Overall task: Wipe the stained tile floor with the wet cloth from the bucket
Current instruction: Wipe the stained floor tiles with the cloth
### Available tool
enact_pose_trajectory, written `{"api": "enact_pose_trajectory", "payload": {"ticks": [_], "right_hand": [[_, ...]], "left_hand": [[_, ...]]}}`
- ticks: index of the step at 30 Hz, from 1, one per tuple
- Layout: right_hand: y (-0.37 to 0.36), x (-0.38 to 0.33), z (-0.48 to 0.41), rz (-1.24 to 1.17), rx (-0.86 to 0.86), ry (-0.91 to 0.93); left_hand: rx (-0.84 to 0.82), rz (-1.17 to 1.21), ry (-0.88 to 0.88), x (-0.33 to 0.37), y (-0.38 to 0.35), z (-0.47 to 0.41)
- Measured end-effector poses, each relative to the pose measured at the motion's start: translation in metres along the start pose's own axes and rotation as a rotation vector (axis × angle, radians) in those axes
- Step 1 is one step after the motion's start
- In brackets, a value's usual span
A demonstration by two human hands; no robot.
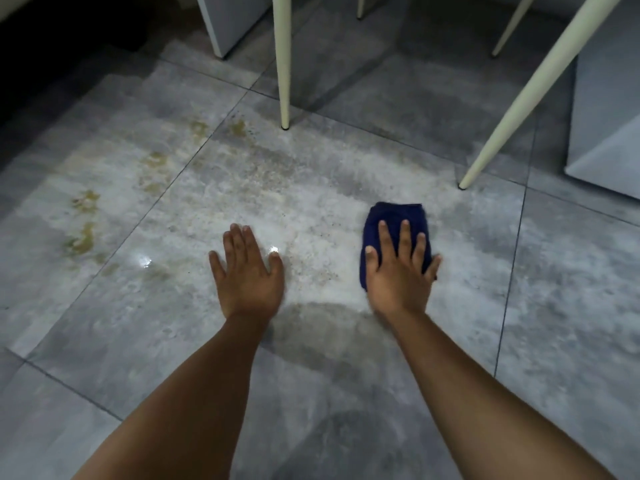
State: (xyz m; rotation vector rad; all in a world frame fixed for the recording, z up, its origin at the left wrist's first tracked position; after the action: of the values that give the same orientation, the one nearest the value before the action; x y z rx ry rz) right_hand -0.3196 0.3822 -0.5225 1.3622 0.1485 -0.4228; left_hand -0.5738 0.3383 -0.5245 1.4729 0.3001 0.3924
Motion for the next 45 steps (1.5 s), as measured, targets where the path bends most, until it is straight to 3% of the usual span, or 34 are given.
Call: {"api": "enact_pose_trajectory", "payload": {"ticks": [4,7,11,15,21,24,28,31,35,40,43,45], "right_hand": [[-0.001,0.052,0.044,-0.070,0.089,-0.168],[-0.011,0.052,0.093,-0.089,0.097,-0.231],[-0.013,0.018,0.087,-0.055,0.056,-0.097],[0.009,0.030,0.032,0.017,0.021,-0.022],[-0.008,0.046,0.092,-0.087,0.136,-0.254],[-0.021,0.007,0.103,-0.057,0.096,-0.110],[-0.007,0.004,0.048,0.021,0.022,0.012],[0.003,0.020,0.030,0.000,0.051,-0.015],[-0.012,0.039,0.089,-0.075,0.109,-0.161],[-0.025,-0.024,0.123,-0.084,0.091,0.016],[-0.021,-0.037,0.084,-0.008,0.048,0.111],[-0.015,-0.021,0.056,0.027,0.023,0.069]], "left_hand": [[-0.015,-0.031,-0.016,-0.012,-0.005,0.005],[-0.007,-0.039,-0.022,-0.014,-0.003,0.007],[-0.004,-0.004,-0.035,-0.005,-0.001,0.010],[0.002,0.017,-0.040,0.007,0.001,0.010],[0.020,-0.029,-0.037,-0.014,0.001,0.008],[0.025,-0.017,-0.024,-0.013,0.001,0.011],[0.006,0.013,-0.040,0.005,0.001,0.013],[0.017,0.002,-0.038,0.000,0.006,0.005],[0.009,-0.023,-0.047,-0.009,-0.001,0.011],[0.029,-0.015,-0.023,-0.009,0.000,0.009],[0.016,-0.002,-0.028,0.000,-0.001,0.010],[0.005,0.014,-0.032,0.003,-0.002,0.009]]}}
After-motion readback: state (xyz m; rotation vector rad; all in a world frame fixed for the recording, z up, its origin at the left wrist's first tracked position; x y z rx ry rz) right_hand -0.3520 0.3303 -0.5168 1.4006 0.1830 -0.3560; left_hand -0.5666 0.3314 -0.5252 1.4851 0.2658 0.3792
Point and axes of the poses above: each hand's wrist, its own z-axis away from the middle knuckle, its own y-axis out of the back of the hand, x = y × z, the point moved 7 cm from there along -z, towards the middle knuckle, and after that the axes turned 10 degrees about -z, right-handed, at the moved point
